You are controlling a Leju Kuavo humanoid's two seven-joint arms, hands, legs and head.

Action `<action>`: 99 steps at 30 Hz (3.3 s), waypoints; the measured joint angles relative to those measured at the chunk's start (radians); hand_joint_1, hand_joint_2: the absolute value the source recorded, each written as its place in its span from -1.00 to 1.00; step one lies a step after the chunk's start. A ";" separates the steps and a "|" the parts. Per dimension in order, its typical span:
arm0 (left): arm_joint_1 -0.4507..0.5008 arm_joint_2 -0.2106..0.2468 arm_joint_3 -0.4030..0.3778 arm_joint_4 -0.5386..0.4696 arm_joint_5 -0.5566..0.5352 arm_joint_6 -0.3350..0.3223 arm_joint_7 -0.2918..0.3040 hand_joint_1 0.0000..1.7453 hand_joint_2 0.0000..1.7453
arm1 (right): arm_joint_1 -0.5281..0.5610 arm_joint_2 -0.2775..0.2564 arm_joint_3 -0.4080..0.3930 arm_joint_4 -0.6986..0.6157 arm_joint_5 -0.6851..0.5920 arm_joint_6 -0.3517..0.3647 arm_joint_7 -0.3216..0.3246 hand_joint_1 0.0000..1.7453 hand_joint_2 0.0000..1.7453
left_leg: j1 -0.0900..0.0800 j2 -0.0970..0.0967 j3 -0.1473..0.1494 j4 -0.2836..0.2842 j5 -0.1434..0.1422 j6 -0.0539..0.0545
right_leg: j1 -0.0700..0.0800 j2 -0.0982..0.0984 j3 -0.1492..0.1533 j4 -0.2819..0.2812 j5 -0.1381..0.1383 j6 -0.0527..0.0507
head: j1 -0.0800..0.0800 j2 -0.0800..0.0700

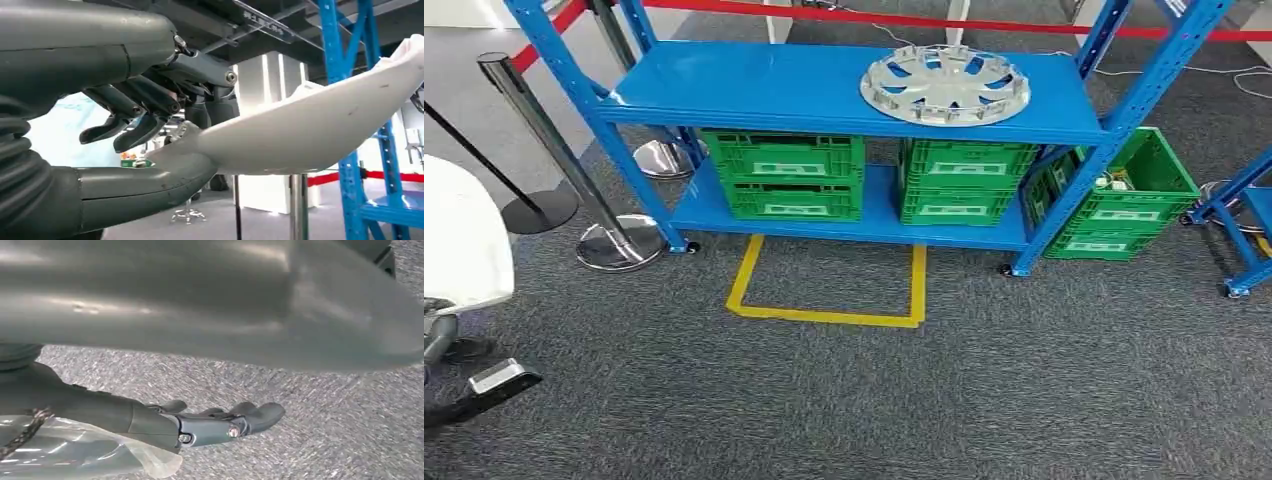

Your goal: Take the parts from the cabinet and place them on the table.

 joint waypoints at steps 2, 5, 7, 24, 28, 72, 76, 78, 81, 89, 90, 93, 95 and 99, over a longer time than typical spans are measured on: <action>-0.002 -0.001 -0.002 0.000 0.002 0.000 0.000 1.00 1.00 | 0.003 0.000 0.000 0.002 0.000 0.000 0.001 -1.00 -1.00 | 0.007 0.006 -0.021 -0.008 0.024 0.022 | -0.005 0.006 -0.014 0.001 0.007 0.014 | 0.000 0.000; -0.007 -0.001 -0.010 0.000 0.003 -0.001 0.000 1.00 1.00 | 0.004 0.001 0.000 0.003 0.002 0.002 0.003 -1.00 -1.00 | 0.000 0.011 -0.070 -0.006 0.066 0.042 | -0.007 0.007 -0.058 0.145 -0.180 0.024 | 0.006 0.000; -0.008 -0.001 -0.015 0.000 0.006 -0.002 0.000 1.00 1.00 | 0.003 0.001 0.000 0.003 0.005 0.002 0.003 -1.00 -1.00 | -0.003 0.011 -0.107 -0.004 0.094 0.044 | -0.007 0.006 -0.076 0.284 -0.233 0.027 | 0.007 0.000; -0.013 -0.002 -0.025 0.000 0.015 -0.006 0.000 1.00 1.00 | 0.006 0.001 -0.022 0.003 0.013 0.000 0.011 -1.00 -1.00 | -0.002 0.009 -0.227 0.325 0.010 -0.021 | 0.009 -0.009 0.089 -0.054 -0.039 -0.039 | 0.001 0.000; -0.019 -0.001 -0.025 0.000 0.016 -0.006 0.000 1.00 1.00 | 0.005 0.001 -0.024 0.003 0.015 -0.001 0.011 -1.00 -1.00 | 0.000 0.006 -0.012 0.053 0.026 -0.022 | 0.012 -0.007 0.007 0.000 -0.012 -0.021 | 0.000 0.000; -0.052 -0.003 -0.043 0.005 0.050 0.003 -0.029 1.00 1.00 | 0.010 0.002 -0.042 0.002 0.044 0.011 0.023 -1.00 -1.00 | -0.014 0.007 -0.097 0.005 0.082 0.019 | 0.009 0.001 0.067 -0.025 -0.049 -0.015 | -0.002 0.000; -0.052 -0.003 -0.043 0.005 0.051 0.003 -0.029 1.00 1.00 | 0.010 0.002 -0.043 0.002 0.044 0.011 0.026 -1.00 -1.00 | -0.014 0.007 -0.098 0.006 0.084 0.020 | 0.009 0.001 0.065 -0.025 -0.048 -0.015 | -0.003 0.000; -0.053 -0.003 -0.043 0.005 0.051 0.003 -0.029 1.00 1.00 | 0.010 0.002 -0.043 0.002 0.044 0.011 0.026 -1.00 -1.00 | -0.014 0.007 -0.098 0.006 0.084 0.019 | 0.010 0.001 0.065 -0.024 -0.048 -0.015 | -0.003 0.000; -0.054 -0.003 -0.043 0.005 0.051 0.003 -0.029 1.00 1.00 | 0.010 0.002 -0.045 0.002 0.043 0.011 0.026 -1.00 -1.00 | -0.013 0.007 -0.098 0.006 0.085 0.018 | 0.010 0.001 0.064 -0.023 -0.048 -0.015 | -0.003 0.000; -0.054 -0.003 -0.042 0.005 0.052 0.003 -0.029 1.00 1.00 | 0.016 0.002 -0.069 0.002 0.027 0.015 0.015 -1.00 -1.00 | -0.013 0.007 -0.098 0.005 0.086 0.016 | 0.011 0.001 0.062 -0.021 -0.048 -0.015 | -0.003 0.000; -0.054 -0.003 -0.042 0.005 0.053 0.003 -0.029 1.00 1.00 | 0.016 0.002 -0.071 0.002 0.027 0.015 0.014 -1.00 -1.00 | -0.012 0.007 -0.098 0.005 0.086 0.016 | 0.011 0.001 0.062 -0.021 -0.048 -0.015 | -0.003 0.000; -0.054 -0.002 -0.042 0.005 0.053 0.003 -0.029 1.00 1.00 | 0.017 0.002 -0.073 0.002 0.027 0.016 0.014 -1.00 -1.00 | -0.012 0.007 -0.099 0.005 0.086 0.016 | 0.011 0.001 0.062 -0.021 -0.048 -0.015 | -0.003 0.000; -0.053 -0.002 -0.042 0.005 0.053 0.003 -0.029 1.00 1.00 | 0.017 0.002 -0.074 0.002 0.025 0.016 0.011 -1.00 -1.00 | -0.012 0.007 -0.099 0.005 0.086 0.016 | 0.011 0.001 0.062 -0.021 -0.048 -0.015 | -0.003 0.000; -0.046 -0.002 -0.038 0.005 0.060 0.005 -0.028 1.00 1.00 | 0.031 0.002 -0.097 0.002 0.008 0.021 -0.004 -1.00 -1.00 | -0.012 0.007 -0.099 0.005 0.086 0.016 | 0.011 0.001 0.063 -0.021 -0.048 -0.015 | -0.003 0.000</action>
